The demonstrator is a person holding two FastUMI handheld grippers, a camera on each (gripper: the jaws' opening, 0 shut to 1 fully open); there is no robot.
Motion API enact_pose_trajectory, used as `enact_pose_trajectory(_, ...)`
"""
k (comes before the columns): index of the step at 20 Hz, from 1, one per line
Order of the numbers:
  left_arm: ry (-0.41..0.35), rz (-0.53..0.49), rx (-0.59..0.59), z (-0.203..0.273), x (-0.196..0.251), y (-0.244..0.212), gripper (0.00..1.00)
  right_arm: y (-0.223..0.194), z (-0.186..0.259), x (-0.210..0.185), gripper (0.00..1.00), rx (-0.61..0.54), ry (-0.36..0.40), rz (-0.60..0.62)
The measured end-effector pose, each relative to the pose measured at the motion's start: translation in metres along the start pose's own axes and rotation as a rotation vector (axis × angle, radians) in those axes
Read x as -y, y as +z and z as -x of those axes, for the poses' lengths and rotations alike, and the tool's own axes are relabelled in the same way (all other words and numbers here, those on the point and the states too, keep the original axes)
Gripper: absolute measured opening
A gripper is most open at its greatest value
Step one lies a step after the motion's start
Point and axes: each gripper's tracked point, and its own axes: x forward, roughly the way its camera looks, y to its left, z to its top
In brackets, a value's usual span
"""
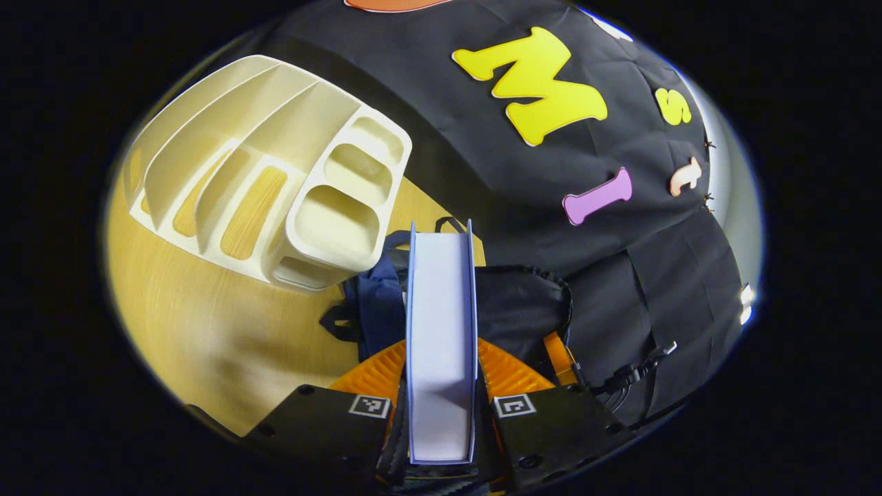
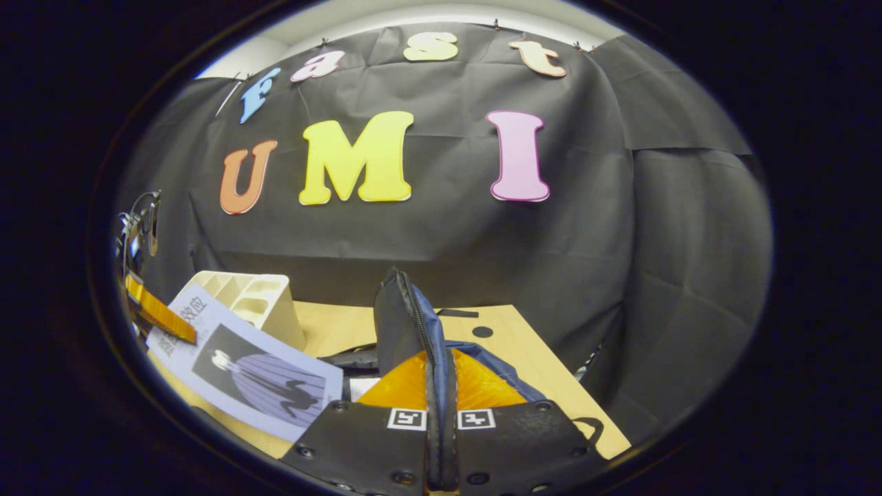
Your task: Open the schoolbag, grab two books from the bookshelf and put them into the schoolbag.
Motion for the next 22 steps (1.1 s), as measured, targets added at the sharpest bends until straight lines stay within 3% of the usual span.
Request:
enact_pose_trajectory(2, 0.003, 0.041, -0.007, -0.025, -0.003, -0.005, 0.41, 0.001, 0.002, -0.002, 0.02, 0.0, 0.007, 0.001)
enact_pose_trajectory(10, 0.055, 0.027, 0.037, -0.09, -0.003, -0.021, 0.41, 0.015, 0.013, -0.028, 0.01, 0.037, 0.06, 0.055)
enact_pose_trajectory(15, 0.089, -0.061, 0.104, -0.108, 0.002, -0.024, 0.41, 0.025, 0.016, -0.039, 0.02, 0.067, 0.084, 0.075)
enact_pose_trajectory(22, 0.078, -0.079, 0.104, -0.15, 0.009, -0.042, 0.41, 0.035, 0.024, -0.048, 0.02, 0.116, 0.109, 0.089)
